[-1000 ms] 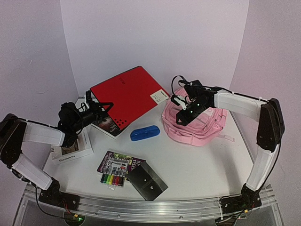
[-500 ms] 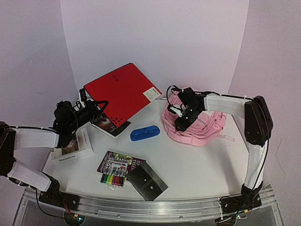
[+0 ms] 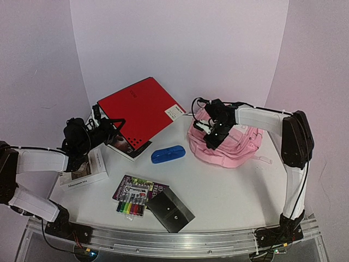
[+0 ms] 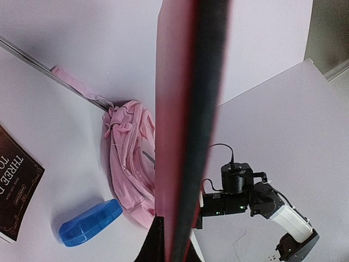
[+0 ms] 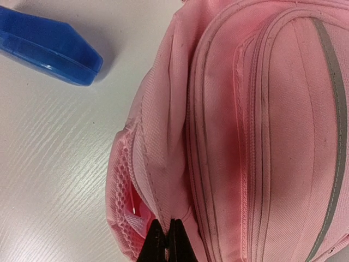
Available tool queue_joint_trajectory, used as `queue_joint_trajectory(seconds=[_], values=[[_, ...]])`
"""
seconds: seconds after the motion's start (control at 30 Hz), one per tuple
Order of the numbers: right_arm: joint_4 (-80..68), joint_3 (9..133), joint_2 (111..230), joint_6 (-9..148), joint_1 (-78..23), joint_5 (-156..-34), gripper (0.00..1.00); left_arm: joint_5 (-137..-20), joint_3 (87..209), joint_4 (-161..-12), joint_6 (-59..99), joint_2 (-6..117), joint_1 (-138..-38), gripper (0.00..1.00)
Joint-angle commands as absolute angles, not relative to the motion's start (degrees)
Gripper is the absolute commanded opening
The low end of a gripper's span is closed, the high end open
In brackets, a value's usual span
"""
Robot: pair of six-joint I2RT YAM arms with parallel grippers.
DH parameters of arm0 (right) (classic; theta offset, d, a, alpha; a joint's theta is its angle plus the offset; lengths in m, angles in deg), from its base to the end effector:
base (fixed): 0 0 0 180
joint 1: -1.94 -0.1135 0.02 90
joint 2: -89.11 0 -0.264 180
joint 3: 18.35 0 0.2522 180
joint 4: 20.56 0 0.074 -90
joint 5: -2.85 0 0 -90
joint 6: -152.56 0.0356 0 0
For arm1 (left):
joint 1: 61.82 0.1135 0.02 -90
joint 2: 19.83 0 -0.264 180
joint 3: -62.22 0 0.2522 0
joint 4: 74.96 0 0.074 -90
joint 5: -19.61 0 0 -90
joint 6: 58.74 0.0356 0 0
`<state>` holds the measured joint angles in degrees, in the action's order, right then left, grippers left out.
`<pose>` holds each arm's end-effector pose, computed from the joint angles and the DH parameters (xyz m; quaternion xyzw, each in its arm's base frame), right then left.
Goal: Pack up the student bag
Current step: Place the files in the student bag.
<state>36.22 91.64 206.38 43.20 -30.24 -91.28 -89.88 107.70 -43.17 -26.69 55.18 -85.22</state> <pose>0.3702 0.2360 0.2177 -0.4307 0.8735 0.0599 0.2190 0.2510 -0.1216 0.2485 -0.0863 0.6884 -0.5521 0.4624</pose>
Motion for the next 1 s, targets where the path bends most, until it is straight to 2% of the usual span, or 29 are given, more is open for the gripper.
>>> queue_joint_trajectory(seconds=[0.0,0.27,0.73,0.97], values=[[38.6,99.5,201.5,46.3,-30.1,-93.0,0.0,-91.3,108.5,-37.7,-26.1,53.1,-84.9,0.0],[40.9,104.8,198.8,49.1,-29.4,-96.3,0.01,-90.6,107.6,-39.5,-25.5,51.1,-85.0,0.0],[42.9,98.7,206.2,58.0,-25.3,-112.1,0.02,-90.7,107.6,-39.6,-24.8,51.3,-84.9,0.0],[41.9,98.3,210.6,60.4,-24.8,-110.0,0.01,-90.9,107.6,-39.6,-24.5,51.2,-84.9,0.0]])
